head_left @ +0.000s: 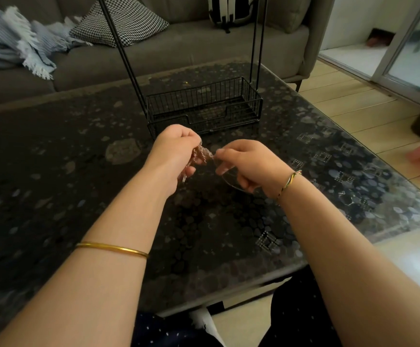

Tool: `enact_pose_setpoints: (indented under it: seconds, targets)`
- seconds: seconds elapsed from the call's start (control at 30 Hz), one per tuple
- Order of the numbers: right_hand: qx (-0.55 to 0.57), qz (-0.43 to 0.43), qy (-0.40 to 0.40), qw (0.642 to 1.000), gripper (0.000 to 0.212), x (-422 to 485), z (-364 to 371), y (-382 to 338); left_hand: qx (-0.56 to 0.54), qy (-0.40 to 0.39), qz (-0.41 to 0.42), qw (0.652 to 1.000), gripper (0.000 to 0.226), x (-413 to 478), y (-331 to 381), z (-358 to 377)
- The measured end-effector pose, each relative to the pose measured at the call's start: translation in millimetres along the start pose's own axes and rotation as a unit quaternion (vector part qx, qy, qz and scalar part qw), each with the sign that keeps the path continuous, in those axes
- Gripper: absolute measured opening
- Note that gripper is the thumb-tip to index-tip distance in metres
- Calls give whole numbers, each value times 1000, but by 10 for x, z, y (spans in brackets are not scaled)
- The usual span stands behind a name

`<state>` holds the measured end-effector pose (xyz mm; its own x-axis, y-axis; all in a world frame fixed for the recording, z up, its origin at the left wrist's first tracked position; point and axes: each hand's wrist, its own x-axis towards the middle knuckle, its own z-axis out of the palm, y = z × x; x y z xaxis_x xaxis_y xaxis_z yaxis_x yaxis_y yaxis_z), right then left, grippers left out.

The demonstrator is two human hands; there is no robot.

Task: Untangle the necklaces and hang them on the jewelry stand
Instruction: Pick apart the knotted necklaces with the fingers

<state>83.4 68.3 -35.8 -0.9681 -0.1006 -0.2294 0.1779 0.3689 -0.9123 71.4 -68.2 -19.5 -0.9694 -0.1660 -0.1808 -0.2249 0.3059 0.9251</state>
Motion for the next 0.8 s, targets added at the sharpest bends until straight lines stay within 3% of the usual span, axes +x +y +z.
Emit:
enact_pose_setpoints:
  seconds: [0.1,0.27,0.33,0.8]
  targets:
    - [100,2,-19,995,41,-17,-36,-27,2,-31,-7,999,13,-24,22,-7]
    - [2,-44,10,999,14,-10,-43,17,-33,-58,-26,997,11,-64,64,15]
    - [6,-46,34,998,14,14,-58,35,-36,-57,-34,997,10,-65,59,25]
    - [201,48,111,972,17,62,-82,14,-10,-70,-44,997,16,-48,43,74]
